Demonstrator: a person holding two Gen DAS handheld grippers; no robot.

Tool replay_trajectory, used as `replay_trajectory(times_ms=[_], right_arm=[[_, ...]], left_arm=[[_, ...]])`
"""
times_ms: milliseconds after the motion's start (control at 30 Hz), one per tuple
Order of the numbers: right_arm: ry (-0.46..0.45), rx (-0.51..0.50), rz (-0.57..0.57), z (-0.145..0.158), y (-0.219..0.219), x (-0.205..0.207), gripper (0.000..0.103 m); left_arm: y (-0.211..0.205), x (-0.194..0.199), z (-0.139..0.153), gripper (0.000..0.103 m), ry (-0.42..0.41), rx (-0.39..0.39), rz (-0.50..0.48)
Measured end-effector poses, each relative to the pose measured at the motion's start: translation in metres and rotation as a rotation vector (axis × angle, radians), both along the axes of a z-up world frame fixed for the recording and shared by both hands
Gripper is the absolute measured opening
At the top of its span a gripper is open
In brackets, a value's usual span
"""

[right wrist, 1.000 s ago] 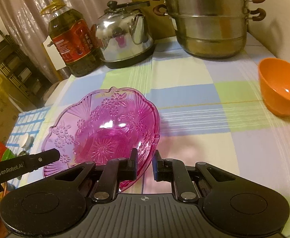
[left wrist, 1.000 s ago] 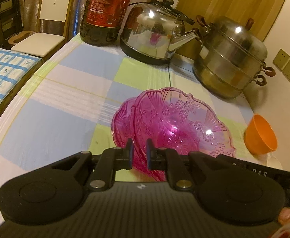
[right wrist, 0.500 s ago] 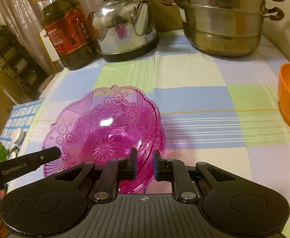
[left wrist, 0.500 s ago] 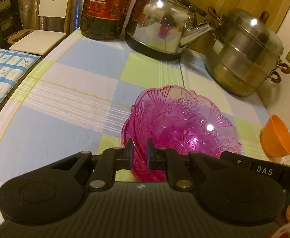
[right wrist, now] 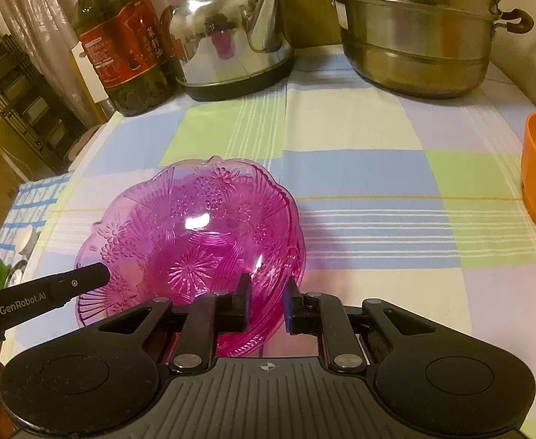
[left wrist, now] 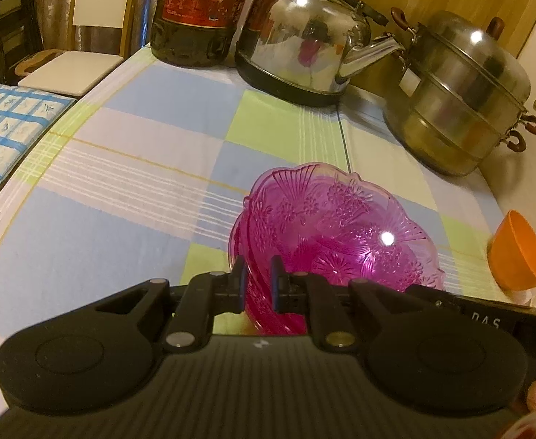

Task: Organize plates and bowls
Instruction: 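Open the right tool to release the stacked pink plates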

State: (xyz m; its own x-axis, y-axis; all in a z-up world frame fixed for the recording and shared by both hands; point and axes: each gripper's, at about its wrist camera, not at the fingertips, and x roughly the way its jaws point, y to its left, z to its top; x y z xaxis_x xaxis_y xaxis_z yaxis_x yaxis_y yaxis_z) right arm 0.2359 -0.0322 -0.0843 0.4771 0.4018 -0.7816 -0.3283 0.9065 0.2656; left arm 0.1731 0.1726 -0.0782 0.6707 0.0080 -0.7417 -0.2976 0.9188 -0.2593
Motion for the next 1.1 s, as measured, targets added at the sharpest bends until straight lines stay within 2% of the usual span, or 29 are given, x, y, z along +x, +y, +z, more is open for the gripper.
replay_trajectory(times_ms=[400, 500, 567, 700, 1000, 1033, 1067, 1100], right_arm=[[0.0, -0.005, -0.002, -0.001, 0.001, 0.004, 0.017], [0.004, -0.004, -0.002, -0.003, -0.001, 0.006, 0.023], [0.014, 0.014, -0.003, -0.005, -0.004, 0.008, 0.036], [0.009, 0.052, -0.025, -0.003, -0.014, 0.007, 0.04], [-0.025, 0.144, -0.137, 0.004, -0.048, 0.003, 0.039], [-0.029, 0.151, -0.14, 0.004, -0.049, 0.003, 0.034], [-0.033, 0.153, -0.14, 0.005, -0.049, 0.003, 0.021], [-0.036, 0.151, -0.137, 0.005, -0.049, 0.004, 0.017]], left_arm=[[0.001, 0.004, -0.003, 0.012, -0.002, 0.034, 0.009], [0.001, 0.004, -0.001, 0.012, -0.012, 0.041, 0.007], [0.0, 0.004, -0.002, 0.012, -0.016, 0.034, 0.008], [0.002, 0.002, -0.002, 0.012, -0.017, 0.026, 0.015], [0.006, 0.0, -0.002, 0.016, -0.027, 0.004, 0.039], [0.005, 0.0, -0.003, 0.016, -0.027, 0.003, 0.038], [0.005, 0.0, -0.003, 0.017, -0.027, 0.003, 0.036], [0.005, 0.0, -0.003, 0.017, -0.026, 0.003, 0.035]])
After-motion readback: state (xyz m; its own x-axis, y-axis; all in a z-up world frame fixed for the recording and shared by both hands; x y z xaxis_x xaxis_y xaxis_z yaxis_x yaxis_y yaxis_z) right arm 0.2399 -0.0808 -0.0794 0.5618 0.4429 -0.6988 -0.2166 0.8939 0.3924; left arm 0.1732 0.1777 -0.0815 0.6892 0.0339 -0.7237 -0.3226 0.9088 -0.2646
